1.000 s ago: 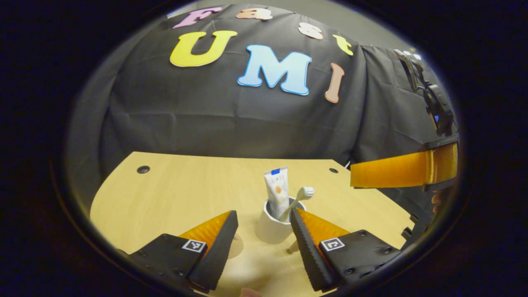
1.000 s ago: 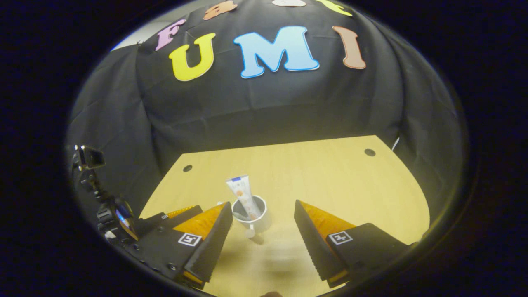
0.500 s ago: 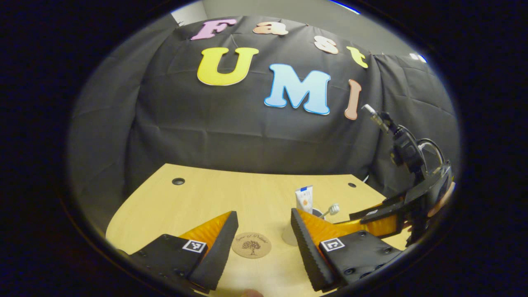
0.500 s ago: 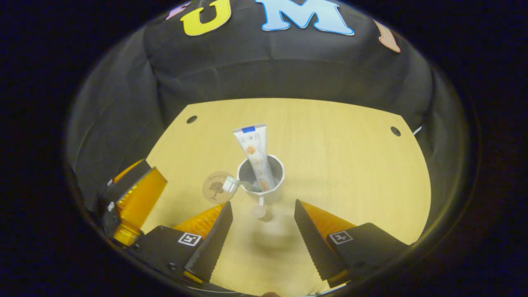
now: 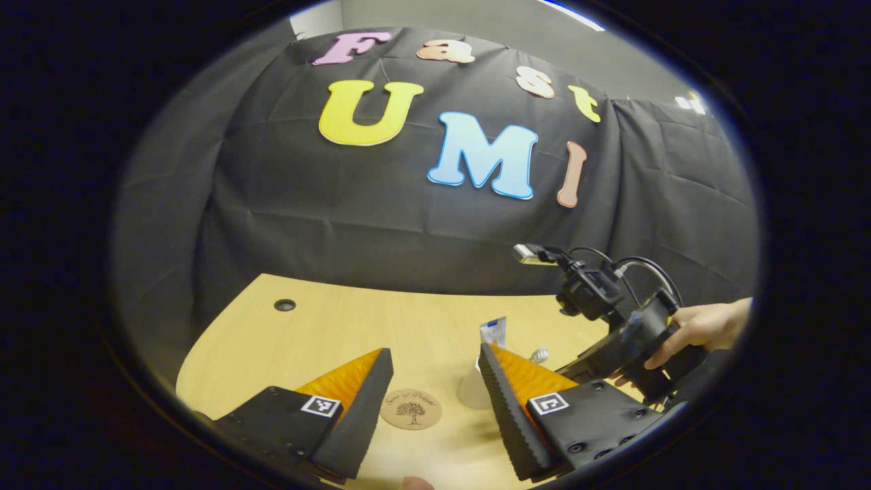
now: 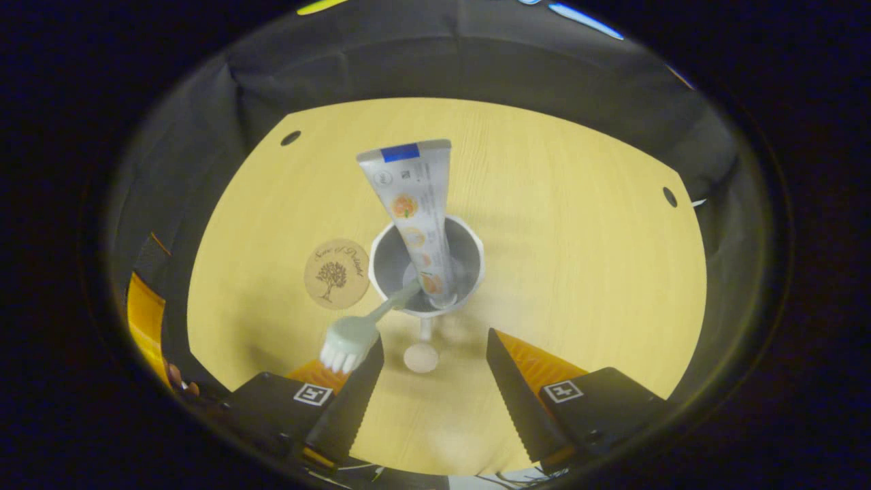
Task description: Put the toothbrush and toothpaste on the desktop into the cup, then pick up the cup and place it on the coaster on the desktop.
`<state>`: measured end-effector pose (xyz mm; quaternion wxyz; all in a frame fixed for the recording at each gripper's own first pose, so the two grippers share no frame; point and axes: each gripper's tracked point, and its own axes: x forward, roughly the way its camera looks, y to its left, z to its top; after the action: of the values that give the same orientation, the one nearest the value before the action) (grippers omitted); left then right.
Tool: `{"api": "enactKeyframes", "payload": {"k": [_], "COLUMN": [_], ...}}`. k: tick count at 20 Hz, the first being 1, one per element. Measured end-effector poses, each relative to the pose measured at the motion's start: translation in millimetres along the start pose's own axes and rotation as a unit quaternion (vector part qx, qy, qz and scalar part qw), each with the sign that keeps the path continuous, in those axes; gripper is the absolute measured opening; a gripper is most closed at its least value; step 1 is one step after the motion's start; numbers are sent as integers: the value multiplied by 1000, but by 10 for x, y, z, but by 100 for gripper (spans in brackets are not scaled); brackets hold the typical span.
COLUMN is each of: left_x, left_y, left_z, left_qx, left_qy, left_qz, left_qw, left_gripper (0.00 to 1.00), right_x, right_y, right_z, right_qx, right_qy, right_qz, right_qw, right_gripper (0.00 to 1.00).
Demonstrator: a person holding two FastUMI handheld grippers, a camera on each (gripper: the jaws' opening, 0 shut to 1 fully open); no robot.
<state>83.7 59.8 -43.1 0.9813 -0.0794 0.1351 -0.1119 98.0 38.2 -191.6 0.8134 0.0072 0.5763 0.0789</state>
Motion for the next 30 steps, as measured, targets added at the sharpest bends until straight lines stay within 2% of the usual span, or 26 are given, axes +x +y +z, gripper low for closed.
{"api": "enactKeyframes", "payload": {"k": [1,2,6,7,8,9,10,12,13,14,15,16,19,20,21,22,26,27,30], "left_x": [17,42,80,84,87,95,95,84,73,69,65,54,48,57,57,58,35,23,-2], "left_y": [16,25,102,108,106,108,104,84,78,70,77,69,94,112,126,136,193,218,296], "left_z": [0,-7,-10,-13,-7,-2,-1,-2,-4,-7,-16,-16,-48,-53,-59,-70,-96,-102,-118], "left_qx": [-4,-8,-14,-17,-21,-23,-24,-27,-29,-30,-31,-33,-30,-31,-32,-33,-35,-34,-39], "left_qy": [3,6,12,13,13,13,13,12,12,12,12,12,15,16,15,17,22,22,23], "left_qz": [-5,-10,-14,-15,-17,-16,-14,-12,-11,-10,-8,-9,-5,-2,-1,1,9,10,18], "left_qw": [1000,1000,1000,1000,1000,1000,1000,999,999,999,999,999,999,999,999,999,999,999,999], "left_gripper": [85,85,86,86,85,85,85,87,86,86,86,86,84,84,84,86,84,84,84], "right_x": [20,47,176,223,258,301,319,342,326,345,372,360,362,363,356,367,330,302,212], "right_y": [-23,-19,70,78,81,81,120,152,119,124,107,97,93,102,93,102,159,196,340], "right_z": [18,42,83,72,78,69,61,61,51,51,46,49,43,55,56,61,48,41,34], "right_qx": [-4,-4,18,22,21,19,22,20,18,21,20,22,16,14,11,11,12,12,5], "right_qy": [13,24,61,70,75,80,86,93,97,99,99,99,98,95,95,91,86,85,81], "right_qz": [-5,-4,10,10,10,9,15,19,12,12,13,10,10,10,11,12,25,30,42], "right_qw": [1000,1000,998,997,997,997,996,995,995,995,995,995,995,995,995,996,996,996,996], "right_gripper": [95,99,99,92,89,96,81,75,76,56,49,33,29,21,21,27,24,30,30]}}
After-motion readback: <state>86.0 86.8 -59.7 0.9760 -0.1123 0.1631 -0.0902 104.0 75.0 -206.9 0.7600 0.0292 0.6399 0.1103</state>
